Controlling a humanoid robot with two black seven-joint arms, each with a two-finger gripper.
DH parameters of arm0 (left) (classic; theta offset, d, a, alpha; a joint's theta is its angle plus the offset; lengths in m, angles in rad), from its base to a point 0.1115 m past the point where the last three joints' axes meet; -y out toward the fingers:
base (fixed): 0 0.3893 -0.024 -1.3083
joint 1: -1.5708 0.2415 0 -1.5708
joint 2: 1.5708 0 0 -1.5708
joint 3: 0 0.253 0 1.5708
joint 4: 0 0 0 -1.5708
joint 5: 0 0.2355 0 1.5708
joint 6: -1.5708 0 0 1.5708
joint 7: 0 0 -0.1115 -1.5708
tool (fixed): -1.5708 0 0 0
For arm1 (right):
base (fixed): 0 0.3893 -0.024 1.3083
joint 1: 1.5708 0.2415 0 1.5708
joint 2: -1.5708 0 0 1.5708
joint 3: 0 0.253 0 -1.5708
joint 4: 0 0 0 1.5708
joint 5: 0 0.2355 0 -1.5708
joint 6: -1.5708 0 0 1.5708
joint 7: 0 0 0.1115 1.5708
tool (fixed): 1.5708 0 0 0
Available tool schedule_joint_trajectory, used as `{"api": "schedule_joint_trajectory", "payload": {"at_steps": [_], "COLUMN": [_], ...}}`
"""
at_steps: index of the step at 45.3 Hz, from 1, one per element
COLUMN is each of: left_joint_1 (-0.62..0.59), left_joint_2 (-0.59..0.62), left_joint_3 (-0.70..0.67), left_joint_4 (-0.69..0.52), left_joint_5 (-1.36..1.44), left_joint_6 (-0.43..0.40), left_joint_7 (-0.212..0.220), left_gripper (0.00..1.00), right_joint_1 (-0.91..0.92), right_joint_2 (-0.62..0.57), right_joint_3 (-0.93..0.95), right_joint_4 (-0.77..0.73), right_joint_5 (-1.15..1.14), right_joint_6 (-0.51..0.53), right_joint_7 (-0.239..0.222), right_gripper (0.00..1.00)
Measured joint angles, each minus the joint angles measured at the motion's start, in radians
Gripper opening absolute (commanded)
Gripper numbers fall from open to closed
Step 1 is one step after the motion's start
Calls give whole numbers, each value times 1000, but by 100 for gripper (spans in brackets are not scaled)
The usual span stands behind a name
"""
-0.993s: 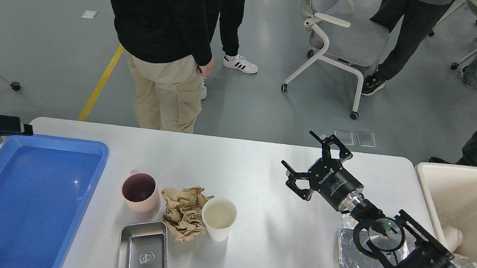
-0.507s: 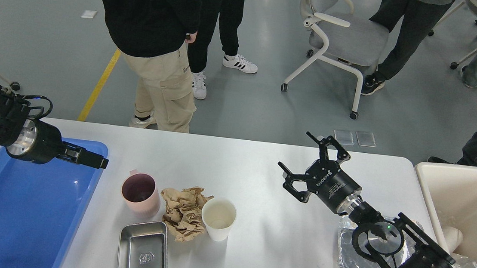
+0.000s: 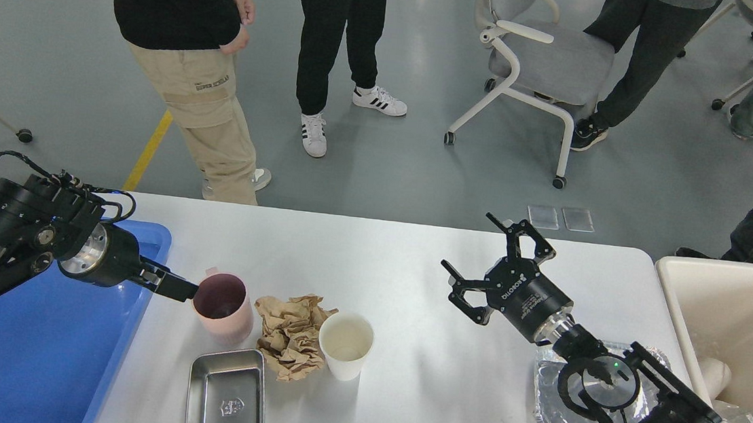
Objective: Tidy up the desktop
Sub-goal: 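Move the left gripper out and back toward the pink mug, then grasp the pink mug rim with the left gripper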
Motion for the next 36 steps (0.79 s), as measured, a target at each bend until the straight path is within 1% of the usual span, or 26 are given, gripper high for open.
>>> {"api": "schedule_joint_trajectory", "payload": {"at_steps": [11,19,27,33,36], "left_joint_1": [0,-1,-5,-9,-10], "left_joint_2": [-42,-72,-118,-142,-150], "left_joint_3": [2,15,21,22,22], "left_joint_4": [33,67,126,161,171], "left_joint_5": [9,9,21,29,29], "left_joint_6": [2,7,27,32,32], "left_joint_7": [0,0,-1,-2,-3], "left_gripper": [94,86,67,61,55], "right_joint_1": [-13,-24,-33,-34,-34], "right_joint_2": [-1,-4,-11,-11,-11], "right_joint_3": [5,9,12,13,13], "right_joint_4": [12,30,51,52,52], "right_joint_5": [0,0,0,0,0], "right_joint_6": [0,0,0,0,0], "right_joint_7": [0,1,2,2,2], "right_gripper": [100,100,100,100,100]}}
